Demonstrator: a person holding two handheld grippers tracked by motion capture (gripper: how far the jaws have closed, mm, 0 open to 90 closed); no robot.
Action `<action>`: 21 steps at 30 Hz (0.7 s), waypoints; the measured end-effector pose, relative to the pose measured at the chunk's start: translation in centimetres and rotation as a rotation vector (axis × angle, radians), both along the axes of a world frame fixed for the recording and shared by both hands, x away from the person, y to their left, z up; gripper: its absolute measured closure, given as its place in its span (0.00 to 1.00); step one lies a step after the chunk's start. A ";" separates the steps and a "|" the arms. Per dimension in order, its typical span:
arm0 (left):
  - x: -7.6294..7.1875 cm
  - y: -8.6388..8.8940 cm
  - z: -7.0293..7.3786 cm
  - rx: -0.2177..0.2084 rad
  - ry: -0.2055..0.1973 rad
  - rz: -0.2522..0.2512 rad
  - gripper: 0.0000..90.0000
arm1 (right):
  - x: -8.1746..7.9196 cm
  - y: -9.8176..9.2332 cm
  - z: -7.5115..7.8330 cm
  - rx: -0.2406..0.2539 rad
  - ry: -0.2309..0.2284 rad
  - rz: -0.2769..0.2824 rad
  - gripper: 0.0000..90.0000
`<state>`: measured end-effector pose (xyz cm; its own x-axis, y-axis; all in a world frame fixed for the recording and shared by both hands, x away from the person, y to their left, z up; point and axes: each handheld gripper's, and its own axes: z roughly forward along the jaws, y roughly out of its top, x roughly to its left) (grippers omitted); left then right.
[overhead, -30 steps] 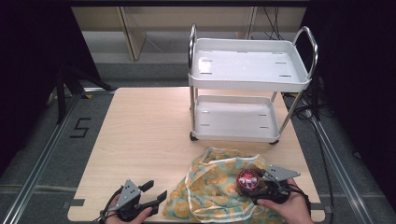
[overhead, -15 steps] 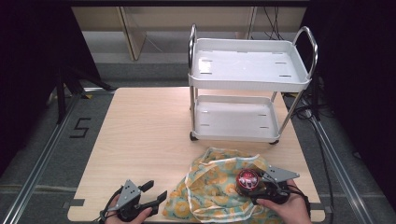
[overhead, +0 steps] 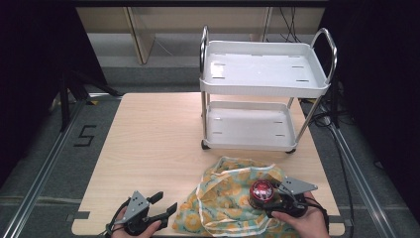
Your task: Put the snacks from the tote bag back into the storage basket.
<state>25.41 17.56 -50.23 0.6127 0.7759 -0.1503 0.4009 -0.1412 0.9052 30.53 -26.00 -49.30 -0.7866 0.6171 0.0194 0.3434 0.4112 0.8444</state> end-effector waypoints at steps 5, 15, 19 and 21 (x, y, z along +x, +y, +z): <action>0.0 0.0 0.0 -0.002 0.000 0.002 0.38 | -0.1 0.1 0.1 0.004 0.005 -0.004 0.29; 0.0 -0.1 0.1 -0.004 -0.005 0.009 0.38 | -0.1 0.0 0.5 0.011 -0.019 -0.008 0.29; 0.0 -0.1 0.1 -0.001 -0.016 0.001 0.39 | -0.1 -0.1 0.7 0.026 -0.025 -0.010 0.29; -0.1 -0.1 0.1 -0.002 -0.008 0.013 0.39 | -0.3 -0.1 1.1 0.033 -0.024 -0.027 0.29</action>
